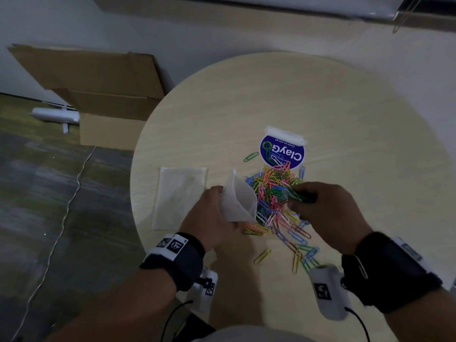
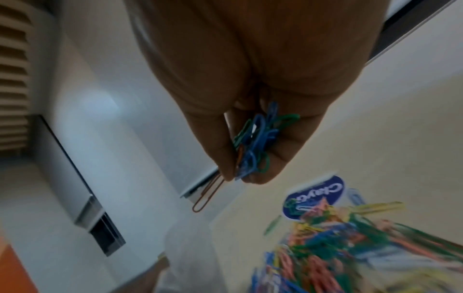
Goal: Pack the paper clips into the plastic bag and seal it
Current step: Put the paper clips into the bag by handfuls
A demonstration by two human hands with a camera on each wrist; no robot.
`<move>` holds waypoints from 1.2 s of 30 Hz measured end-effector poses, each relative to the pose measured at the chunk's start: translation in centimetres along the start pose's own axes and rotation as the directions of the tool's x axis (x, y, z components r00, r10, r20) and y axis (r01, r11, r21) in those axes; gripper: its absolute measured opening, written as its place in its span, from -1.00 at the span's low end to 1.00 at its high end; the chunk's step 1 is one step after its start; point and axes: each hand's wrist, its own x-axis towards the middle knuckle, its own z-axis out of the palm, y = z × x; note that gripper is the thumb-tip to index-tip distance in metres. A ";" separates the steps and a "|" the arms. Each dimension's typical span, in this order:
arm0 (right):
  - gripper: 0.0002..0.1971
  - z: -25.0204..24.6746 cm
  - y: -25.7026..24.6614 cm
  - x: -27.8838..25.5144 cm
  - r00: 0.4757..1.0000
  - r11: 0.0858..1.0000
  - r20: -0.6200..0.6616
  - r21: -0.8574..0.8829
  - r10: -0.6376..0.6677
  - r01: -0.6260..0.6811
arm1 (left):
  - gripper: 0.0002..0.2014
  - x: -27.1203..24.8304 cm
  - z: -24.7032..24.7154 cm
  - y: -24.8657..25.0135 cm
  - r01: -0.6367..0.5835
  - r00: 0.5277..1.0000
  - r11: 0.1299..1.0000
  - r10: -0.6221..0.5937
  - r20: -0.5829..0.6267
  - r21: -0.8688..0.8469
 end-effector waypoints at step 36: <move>-0.92 5.5 0.6 3.6 0.996 0.997 0.080 0.067 0.028 -0.034 | 0.09 1.0 -1.3 0.5 -0.214 0.963 0.962 0.178 0.202 0.170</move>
